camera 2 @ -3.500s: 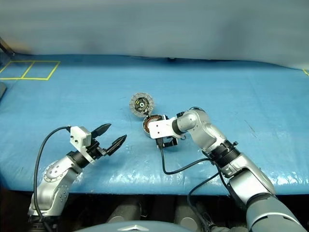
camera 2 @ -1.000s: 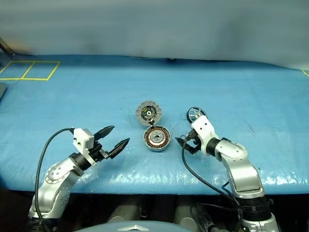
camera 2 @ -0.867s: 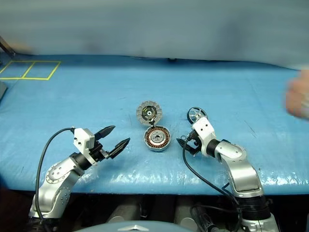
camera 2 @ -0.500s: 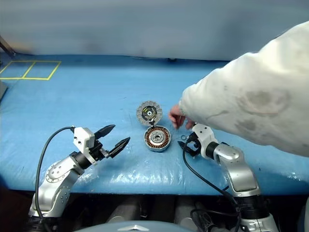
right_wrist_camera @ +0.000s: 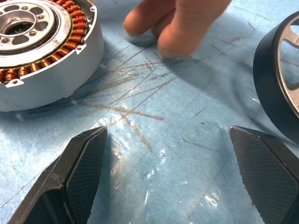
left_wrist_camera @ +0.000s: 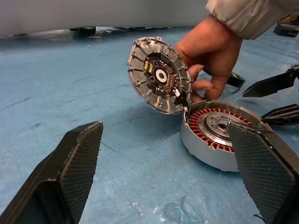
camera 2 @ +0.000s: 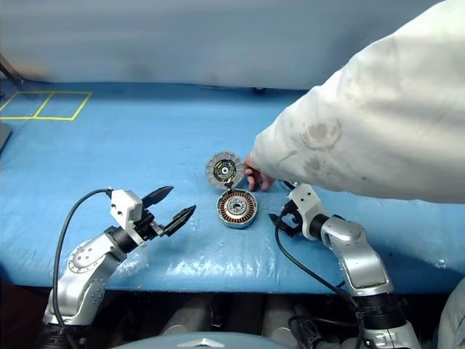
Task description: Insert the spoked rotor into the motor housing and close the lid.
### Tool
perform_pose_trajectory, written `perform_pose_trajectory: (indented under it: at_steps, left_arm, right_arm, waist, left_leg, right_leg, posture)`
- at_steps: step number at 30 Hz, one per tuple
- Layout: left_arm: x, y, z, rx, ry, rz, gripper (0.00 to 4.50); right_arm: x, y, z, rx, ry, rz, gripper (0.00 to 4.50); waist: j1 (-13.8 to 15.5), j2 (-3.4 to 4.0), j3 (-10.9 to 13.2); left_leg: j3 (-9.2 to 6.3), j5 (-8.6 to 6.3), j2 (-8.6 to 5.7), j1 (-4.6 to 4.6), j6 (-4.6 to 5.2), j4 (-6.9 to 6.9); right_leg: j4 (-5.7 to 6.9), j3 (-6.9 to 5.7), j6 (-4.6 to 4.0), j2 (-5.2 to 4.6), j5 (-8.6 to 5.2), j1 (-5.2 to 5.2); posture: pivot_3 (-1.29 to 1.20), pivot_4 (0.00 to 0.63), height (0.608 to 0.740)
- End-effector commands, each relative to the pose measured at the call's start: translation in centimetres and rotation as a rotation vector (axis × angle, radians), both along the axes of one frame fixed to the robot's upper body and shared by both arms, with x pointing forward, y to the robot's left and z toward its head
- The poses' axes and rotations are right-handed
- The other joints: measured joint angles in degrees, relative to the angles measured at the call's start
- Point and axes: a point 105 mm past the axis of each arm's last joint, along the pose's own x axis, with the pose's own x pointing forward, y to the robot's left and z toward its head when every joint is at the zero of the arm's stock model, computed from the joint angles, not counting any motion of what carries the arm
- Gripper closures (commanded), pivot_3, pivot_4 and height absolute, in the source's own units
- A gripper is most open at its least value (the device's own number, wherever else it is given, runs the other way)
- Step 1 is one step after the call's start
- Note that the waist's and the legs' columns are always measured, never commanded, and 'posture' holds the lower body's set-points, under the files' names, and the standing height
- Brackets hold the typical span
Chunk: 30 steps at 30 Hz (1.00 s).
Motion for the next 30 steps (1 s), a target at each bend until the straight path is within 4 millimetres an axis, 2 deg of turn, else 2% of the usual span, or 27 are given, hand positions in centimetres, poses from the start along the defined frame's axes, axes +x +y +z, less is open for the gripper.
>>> perform_pose_trajectory:
  at_steps: [1,8,14,30]
  left_arm:
    - [0.1,0.0,0.8,0.019,-0.039,-0.010,0.00]
    - [0.1,0.0,0.9,0.021,-0.040,-0.008,0.00]
    - [0.1,0.1,0.9,0.022,-0.041,-0.006,0.00]
    - [-0.1,0.2,0.8,0.024,-0.034,0.003,0.00]
  right_arm:
    - [0.5,0.3,1.3,0.032,-0.049,0.004,0.15]
    - [1.1,1.3,1.6,0.104,-0.048,0.008,0.15]
    - [2.7,2.1,1.4,0.186,-0.040,-0.044,0.15]
    - [5.6,3.6,0.7,0.215,-0.053,-0.090,0.15]
  waist:
    - [0.0,0.00,0.0]
    - [0.0,0.00,0.0]
    - [-0.1,0.00,0.0]
    - [-0.2,0.02,0.0]
  left_leg:
    - [0.00,0.00,0.00,0.00,0.00,0.00]
    - [0.00,0.00,0.00,0.00,0.00,0.00]
    - [0.00,0.00,0.00,0.00,0.00,-0.01]
    - [0.02,0.01,0.00,0.04,-0.02,-0.01]
  right_leg:
    - [0.00,0.00,0.00,0.00,0.00,0.00]
    - [0.00,0.00,0.00,0.00,0.00,0.00]
    - [0.00,0.00,-0.01,0.02,0.00,-0.01]
    - [0.02,0.04,-0.01,0.05,0.02,-0.01]
  posture:
    - [0.00,0.150,0.740]
    - [0.00,0.150,0.740]
    - [0.00,0.150,0.740]
    - [0.00,0.150,0.740]
